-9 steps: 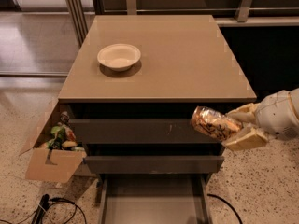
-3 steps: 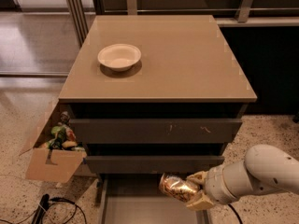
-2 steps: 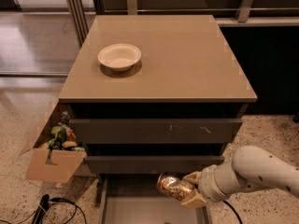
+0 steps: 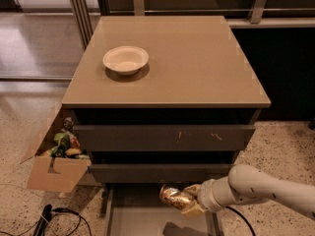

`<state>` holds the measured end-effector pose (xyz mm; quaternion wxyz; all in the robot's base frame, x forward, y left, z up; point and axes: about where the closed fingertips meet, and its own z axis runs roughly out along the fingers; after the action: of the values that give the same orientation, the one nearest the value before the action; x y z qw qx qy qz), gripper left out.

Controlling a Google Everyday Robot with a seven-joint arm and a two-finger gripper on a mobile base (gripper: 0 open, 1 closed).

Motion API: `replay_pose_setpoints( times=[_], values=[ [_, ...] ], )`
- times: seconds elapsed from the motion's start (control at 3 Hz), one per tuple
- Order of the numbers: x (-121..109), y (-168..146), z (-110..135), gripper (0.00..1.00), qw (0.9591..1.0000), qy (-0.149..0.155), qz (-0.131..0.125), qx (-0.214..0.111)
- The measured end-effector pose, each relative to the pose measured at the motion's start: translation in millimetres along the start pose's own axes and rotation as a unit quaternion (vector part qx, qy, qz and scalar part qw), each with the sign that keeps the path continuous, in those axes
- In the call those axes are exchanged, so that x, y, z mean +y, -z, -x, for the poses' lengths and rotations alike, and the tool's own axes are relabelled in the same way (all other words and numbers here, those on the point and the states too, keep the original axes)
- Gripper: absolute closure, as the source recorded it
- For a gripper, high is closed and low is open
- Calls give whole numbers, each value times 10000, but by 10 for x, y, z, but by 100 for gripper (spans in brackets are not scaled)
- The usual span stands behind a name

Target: Place orange can into bottom drawer

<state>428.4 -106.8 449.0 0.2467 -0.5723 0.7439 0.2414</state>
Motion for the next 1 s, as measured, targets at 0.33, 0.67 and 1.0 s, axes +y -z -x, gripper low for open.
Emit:
replay_pose_setpoints(
  times=[0.33,0.67,1.0],
  values=[
    [5,-7,1,100,10000,3,7,0],
    [98,-303,-125,100,9999,-35,157,-49],
    [173,-724,-412,100,9995,-103,209,-216]
  ],
)
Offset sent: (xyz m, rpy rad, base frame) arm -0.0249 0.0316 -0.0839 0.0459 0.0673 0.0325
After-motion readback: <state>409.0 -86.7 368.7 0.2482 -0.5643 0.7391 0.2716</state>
